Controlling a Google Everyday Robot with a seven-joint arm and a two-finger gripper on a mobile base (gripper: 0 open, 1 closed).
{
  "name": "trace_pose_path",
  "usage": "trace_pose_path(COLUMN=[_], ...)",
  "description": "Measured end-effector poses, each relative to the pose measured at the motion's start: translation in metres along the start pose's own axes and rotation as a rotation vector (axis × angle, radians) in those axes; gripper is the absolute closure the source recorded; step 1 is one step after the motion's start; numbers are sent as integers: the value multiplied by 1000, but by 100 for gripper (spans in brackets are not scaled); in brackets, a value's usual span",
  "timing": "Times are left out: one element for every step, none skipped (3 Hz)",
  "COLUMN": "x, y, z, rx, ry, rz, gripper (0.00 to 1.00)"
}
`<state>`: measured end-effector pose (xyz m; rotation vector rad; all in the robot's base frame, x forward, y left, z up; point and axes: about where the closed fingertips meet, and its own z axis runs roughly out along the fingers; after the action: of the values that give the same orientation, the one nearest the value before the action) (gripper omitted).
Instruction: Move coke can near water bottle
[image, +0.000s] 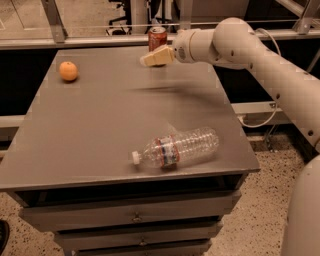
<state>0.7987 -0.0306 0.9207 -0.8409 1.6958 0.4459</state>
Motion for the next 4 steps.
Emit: trace_pose_path(x=[2, 3, 5, 6], y=[-16, -29, -39, -49], z=[25, 45, 60, 63], rx=[13, 20, 32, 51], ry=[-11, -13, -5, -13], rz=[25, 41, 46, 50], gripper=[0, 0, 15, 46])
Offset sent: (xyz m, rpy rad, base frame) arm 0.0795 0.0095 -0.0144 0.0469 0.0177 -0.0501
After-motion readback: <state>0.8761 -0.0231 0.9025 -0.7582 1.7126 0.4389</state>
